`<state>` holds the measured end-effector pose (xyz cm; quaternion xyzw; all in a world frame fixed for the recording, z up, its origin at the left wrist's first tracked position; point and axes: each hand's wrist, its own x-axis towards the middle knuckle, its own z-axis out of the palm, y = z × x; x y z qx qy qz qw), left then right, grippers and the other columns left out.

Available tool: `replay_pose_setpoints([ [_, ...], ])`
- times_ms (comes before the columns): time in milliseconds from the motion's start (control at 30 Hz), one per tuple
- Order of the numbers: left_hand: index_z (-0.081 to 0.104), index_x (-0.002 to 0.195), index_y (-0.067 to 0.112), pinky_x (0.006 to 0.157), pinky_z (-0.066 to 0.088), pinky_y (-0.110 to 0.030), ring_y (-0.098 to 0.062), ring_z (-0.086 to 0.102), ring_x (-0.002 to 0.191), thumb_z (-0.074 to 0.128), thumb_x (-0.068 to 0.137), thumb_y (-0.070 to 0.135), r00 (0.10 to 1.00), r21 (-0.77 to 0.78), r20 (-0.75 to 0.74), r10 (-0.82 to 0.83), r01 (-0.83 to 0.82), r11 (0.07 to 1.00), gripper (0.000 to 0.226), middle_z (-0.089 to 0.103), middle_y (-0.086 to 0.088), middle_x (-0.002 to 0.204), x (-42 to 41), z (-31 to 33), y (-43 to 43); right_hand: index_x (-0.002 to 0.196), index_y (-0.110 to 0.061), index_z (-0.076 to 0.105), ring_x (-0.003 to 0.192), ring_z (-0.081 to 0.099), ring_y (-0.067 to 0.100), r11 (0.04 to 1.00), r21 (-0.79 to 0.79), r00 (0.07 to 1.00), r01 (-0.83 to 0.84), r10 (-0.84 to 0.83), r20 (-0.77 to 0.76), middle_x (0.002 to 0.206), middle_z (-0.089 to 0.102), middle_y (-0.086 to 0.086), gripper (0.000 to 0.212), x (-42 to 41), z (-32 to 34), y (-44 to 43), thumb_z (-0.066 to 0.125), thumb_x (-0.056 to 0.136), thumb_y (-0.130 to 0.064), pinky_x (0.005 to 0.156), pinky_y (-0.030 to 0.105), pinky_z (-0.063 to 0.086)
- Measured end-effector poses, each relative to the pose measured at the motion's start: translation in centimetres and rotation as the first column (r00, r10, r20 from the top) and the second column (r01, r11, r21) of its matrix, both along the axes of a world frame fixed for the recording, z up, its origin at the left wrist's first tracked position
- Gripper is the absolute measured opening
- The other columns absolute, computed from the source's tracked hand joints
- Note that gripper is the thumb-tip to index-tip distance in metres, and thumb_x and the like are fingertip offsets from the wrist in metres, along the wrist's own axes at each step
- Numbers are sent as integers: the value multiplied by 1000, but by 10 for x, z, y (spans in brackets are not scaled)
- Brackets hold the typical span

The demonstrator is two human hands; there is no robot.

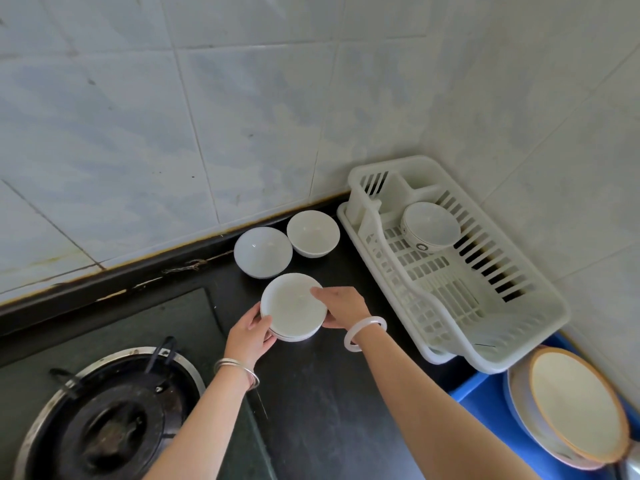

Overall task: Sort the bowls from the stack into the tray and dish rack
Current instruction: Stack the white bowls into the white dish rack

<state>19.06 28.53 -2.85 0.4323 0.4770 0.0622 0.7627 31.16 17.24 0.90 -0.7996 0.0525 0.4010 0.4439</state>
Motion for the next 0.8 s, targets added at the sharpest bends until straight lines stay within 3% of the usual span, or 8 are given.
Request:
replay_pose_setpoints([
  [67, 56, 124, 18, 82, 52, -34, -29, 57, 113, 53, 87, 3, 1000, 46, 10, -25, 24, 999, 40, 59, -7, 123, 3, 12, -6, 79, -22, 63, 72, 70, 18, 997, -17, 997, 73, -73, 3, 78, 69, 1, 19, 3, 10, -10, 61, 85, -40, 78, 35, 60],
  [200, 61, 107, 28, 60, 55, -18, -19, 62, 99, 55, 86, 5, 987, 142, 102, -124, 109, 984, 32, 66, 8, 99, 23, 52, -24, 104, 2, 63, 80, 70, 30, 994, 33, 986, 100, -104, 129, 98, 71, 21, 47, 16, 42, -40, 51, 89, -41, 85, 43, 57],
  [267, 62, 99, 32, 55, 54, -14, -15, 62, 97, 56, 86, 6, 967, 179, 144, -208, 181, 967, 29, 66, 10, 97, 40, 77, -35, 103, -8, 65, 74, 69, 25, 985, 106, 967, 133, -153, 205, 98, 71, 17, 38, 27, 66, -60, 49, 93, -41, 76, 39, 60],
  [367, 62, 90, 34, 51, 53, -13, -12, 62, 92, 55, 87, 5, 934, 200, 204, -295, 255, 946, 30, 65, 10, 93, 71, 107, -56, 86, -24, 60, 68, 72, 21, 985, 92, 935, 149, -170, 312, 86, 69, 0, 26, 50, 95, -95, 47, 93, -45, 66, 35, 61],
  [433, 62, 101, 26, 56, 56, -17, -14, 63, 92, 53, 87, 3, 916, 174, 234, -326, 291, 941, 28, 65, 5, 94, 93, 121, -76, 77, -25, 62, 63, 71, 19, 971, 89, 910, 224, -241, 336, 72, 70, -2, 34, 67, 110, -120, 46, 91, -51, 59, 31, 60],
  [533, 54, 124, 13, 81, 56, -34, -28, 60, 108, 52, 87, 0, 891, 123, 239, -385, 366, 922, 40, 61, -10, 113, 128, 132, -111, 67, -17, 63, 64, 69, 23, 951, 64, 884, 302, -304, 356, 50, 68, -3, 44, 92, 121, -158, 47, 90, -51, 64, 34, 59],
  [633, 50, 127, 9, 84, 51, -37, -32, 56, 112, 48, 89, -1, 848, 87, 225, -480, 473, 877, 40, 55, -15, 118, 160, 135, -144, 68, -12, 62, 64, 67, 25, 925, 50, 865, 377, -371, 337, 61, 68, 7, 46, 114, 119, -195, 47, 91, -49, 60, 33, 57],
  [800, 51, 125, 2, 83, 49, -38, -29, 52, 98, 41, 89, -6, 757, 121, 87, -648, 637, 761, 38, 54, -17, 115, 206, 115, -188, 76, -8, 63, 70, 66, 27, 918, -46, 881, 393, -362, 304, 74, 68, 13, 50, 139, 93, -240, 45, 92, -52, 65, 35, 57],
])
